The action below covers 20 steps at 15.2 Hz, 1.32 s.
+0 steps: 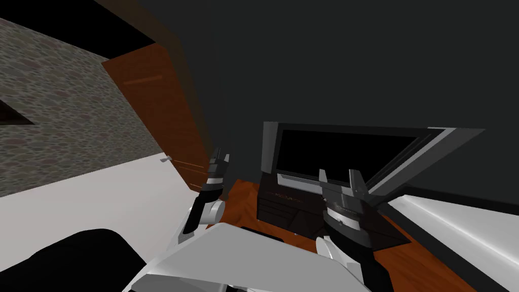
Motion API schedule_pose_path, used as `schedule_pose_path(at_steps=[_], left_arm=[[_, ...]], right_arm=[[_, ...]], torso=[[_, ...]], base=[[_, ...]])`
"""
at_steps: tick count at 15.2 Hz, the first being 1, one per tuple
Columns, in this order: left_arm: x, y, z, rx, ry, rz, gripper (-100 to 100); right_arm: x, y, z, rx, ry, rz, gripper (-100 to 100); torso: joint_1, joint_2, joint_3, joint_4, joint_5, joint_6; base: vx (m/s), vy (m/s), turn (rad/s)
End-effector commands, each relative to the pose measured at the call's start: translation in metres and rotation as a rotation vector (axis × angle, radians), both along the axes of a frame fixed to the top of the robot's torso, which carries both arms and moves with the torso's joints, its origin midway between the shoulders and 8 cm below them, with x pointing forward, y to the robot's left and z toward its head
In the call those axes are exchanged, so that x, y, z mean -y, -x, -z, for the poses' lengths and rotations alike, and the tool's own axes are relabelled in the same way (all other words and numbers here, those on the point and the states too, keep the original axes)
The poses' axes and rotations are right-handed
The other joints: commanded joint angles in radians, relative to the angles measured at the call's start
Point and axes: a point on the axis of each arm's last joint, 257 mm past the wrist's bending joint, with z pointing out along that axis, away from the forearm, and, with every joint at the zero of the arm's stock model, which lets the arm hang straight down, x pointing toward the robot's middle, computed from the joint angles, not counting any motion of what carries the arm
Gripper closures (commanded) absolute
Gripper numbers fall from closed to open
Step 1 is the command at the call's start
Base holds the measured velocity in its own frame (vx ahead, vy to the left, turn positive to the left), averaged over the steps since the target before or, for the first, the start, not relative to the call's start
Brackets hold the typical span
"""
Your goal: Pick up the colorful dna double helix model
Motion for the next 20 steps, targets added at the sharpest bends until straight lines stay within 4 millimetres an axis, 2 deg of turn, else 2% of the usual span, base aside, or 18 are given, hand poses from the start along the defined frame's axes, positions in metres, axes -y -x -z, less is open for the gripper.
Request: schedule_pose_path(at_steps=[1,2,5,6,7,8,9,10,11,12,13,14,15,16,17,18,19,20], left_arm=[[0.0,0.0,0.0,0.0,0.0,0.0,0],[0.0,0.0,0.0,0.0,0.0,0.0,0],[0.0,0.0,0.0,0.0,0.0,0.0,0],[0.0,0.0,0.0,0.0,0.0,0.0,0],[0.0,0.0,0.0,0.0,0.0,0.0,0],[0.0,0.0,0.0,0.0,0.0,0.0,0],[0.0,0.0,0.0,0.0,0.0,0.0,0],[0.0,0.0,0.0,0.0,0.0,0.0,0],[0.0,0.0,0.0,0.0,0.0,0.0,0],[0.0,0.0,0.0,0.0,0.0,0.0,0],[0.0,0.0,0.0,0.0,0.0,0.0,0],[0.0,0.0,0.0,0.0,0.0,0.0,0],[0.0,0.0,0.0,0.0,0.0,0.0,0],[0.0,0.0,0.0,0.0,0.0,0.0,0],[0.0,0.0,0.0,0.0,0.0,0.0,0],[0.0,0.0,0.0,0.0,0.0,0.0,0],[0.0,0.0,0.0,0.0,0.0,0.0,0],[0.0,0.0,0.0,0.0,0.0,0.0,0]], right_arm=[[-0.01,-0.008,0.014,-0.043,0.05,-0.023,-100],[-0.01,-0.008,0.014,-0.043,0.05,-0.023,-100],[-0.027,-0.022,0.049,-0.134,0.139,-0.059,-100],[-0.027,-0.023,0.051,-0.139,0.143,-0.06,-100],[-0.034,-0.028,0.068,-0.18,0.182,-0.074,-100],[-0.034,-0.028,0.068,-0.18,0.182,-0.074,-100],[-0.041,-0.033,0.088,-0.225,0.225,-0.089,-100],[-0.041,-0.033,0.088,-0.225,0.225,-0.089,-100],[-0.048,-0.036,0.108,-0.27,0.272,-0.105,-100],[-0.048,-0.036,0.11,-0.274,0.272,-0.105,-100],[-0.055,-0.038,0.13,-0.317,0.323,-0.122,-100],[-0.054,-0.039,0.134,-0.325,0.323,-0.121,-100],[-0.061,-0.04,0.155,-0.369,0.378,-0.139,-100],[-0.06,-0.04,0.16,-0.38,0.378,-0.139,-100],[-0.066,-0.04,0.187,-0.432,0.437,-0.157,-100],[-0.065,-0.04,0.188,-0.436,0.438,-0.157,-100],[-0.071,-0.037,0.213,-0.482,0.501,-0.177,-100],[-0.07,-0.037,0.216,-0.489,0.501,-0.176,-100]], torso=[[0.0,0.0,0.0,0.0,0.0,0.0],[0.001,0.0,0.0,0.0,0.0,0.0],[0.002,0.0,0.0,0.0,0.0,0.0],[0.003,0.0,0.0,0.0,0.001,0.0],[0.003,0.0,0.0,0.0,0.001,0.0],[0.003,0.0,0.0,0.0,0.001,0.0],[0.003,0.0,0.0,0.0,0.001,0.0],[0.003,0.0,0.0,0.0,0.001,0.0],[0.003,0.0,0.0,0.0,0.001,0.0],[0.003,0.0,0.0,0.0,0.001,0.0],[0.003,0.0,0.0,0.0,0.001,0.0],[0.004,0.0,0.0,0.0,0.001,0.0],[0.004,0.0,0.0,0.0,0.001,0.0],[0.004,-0.001,0.0,0.0,0.001,0.0],[0.004,0.0,0.0,0.0,0.001,0.0],[0.004,0.0,0.0,0.0,0.001,0.0],[0.004,0.0,0.0,0.0,0.001,0.0],[0.004,-0.001,0.0,0.0,0.001,0.0]], base=[[-0.002,0.017,0.06],[-0.003,0.028,0.078],[-0.002,0.042,0.106],[-0.002,0.05,0.077],[-0.003,0.046,0.072],[-0.001,0.039,0.064],[0.002,0.044,0.105],[0.001,0.041,0.094],[0.004,0.044,0.123],[0.004,0.045,0.09],[0.003,0.053,0.125],[0.003,0.051,0.094],[0.006,0.065,0.103],[0.008,0.061,0.107],[0.004,0.062,0.164],[0.008,0.055,0.123],[0.017,0.058,0.124],[0.013,0.057,0.102]])
